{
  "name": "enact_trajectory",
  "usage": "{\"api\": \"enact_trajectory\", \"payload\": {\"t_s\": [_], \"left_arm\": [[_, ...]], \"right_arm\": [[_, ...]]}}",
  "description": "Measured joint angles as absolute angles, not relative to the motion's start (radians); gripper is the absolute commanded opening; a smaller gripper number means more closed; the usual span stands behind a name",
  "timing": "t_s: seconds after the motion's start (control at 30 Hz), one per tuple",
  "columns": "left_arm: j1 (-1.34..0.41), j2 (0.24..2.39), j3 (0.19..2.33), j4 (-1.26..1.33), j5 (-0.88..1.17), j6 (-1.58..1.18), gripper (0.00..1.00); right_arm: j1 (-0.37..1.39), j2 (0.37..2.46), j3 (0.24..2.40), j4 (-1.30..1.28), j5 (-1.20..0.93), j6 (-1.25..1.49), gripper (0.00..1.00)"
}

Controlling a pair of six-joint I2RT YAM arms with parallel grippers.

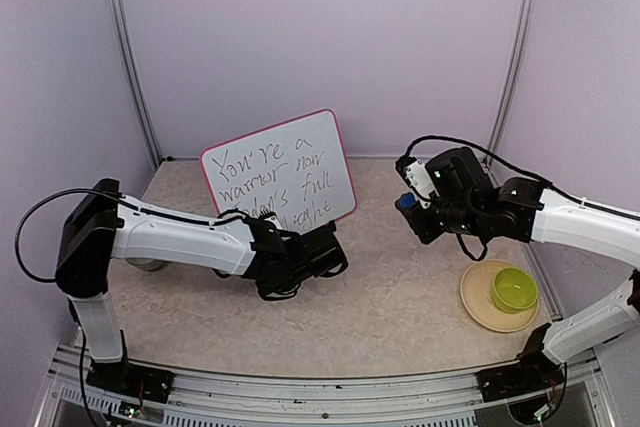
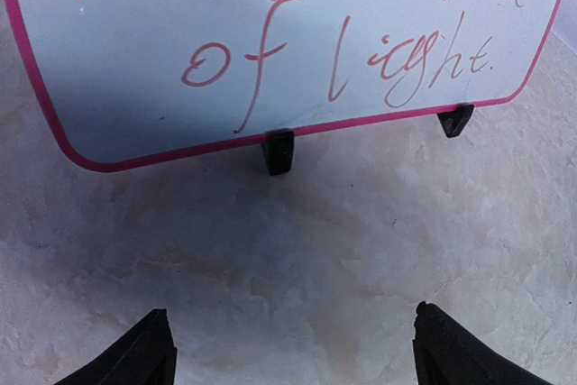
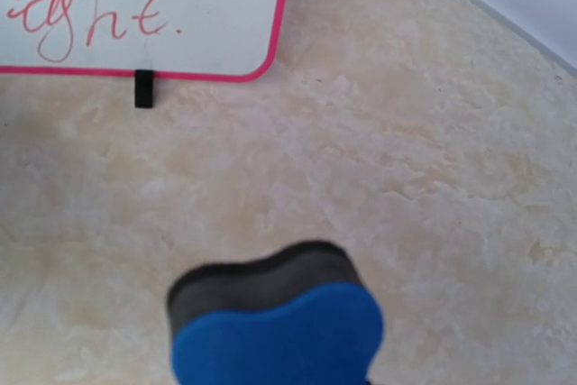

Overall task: Erase the whiteboard
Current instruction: Move the whiteboard to the center of the board.

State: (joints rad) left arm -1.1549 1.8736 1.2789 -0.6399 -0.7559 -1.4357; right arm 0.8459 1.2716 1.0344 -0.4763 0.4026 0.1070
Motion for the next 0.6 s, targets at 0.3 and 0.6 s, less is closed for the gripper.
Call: {"api": "enact_trajectory", "payload": {"t_s": [0.3,0.6], "left_arm": [[-1.116,2.094,1.486,-0.825,-0.735,-1.563,0.78],[-1.068,2.144,1.531,-0.889,-0.791,-1.587,0.74]], "right_arm": [[0.839,1.254,1.025,-0.469,0.403,0.105,0.32],[0.834,1.227,1.016,-0.466,0.402,0.103,0.32]]}}
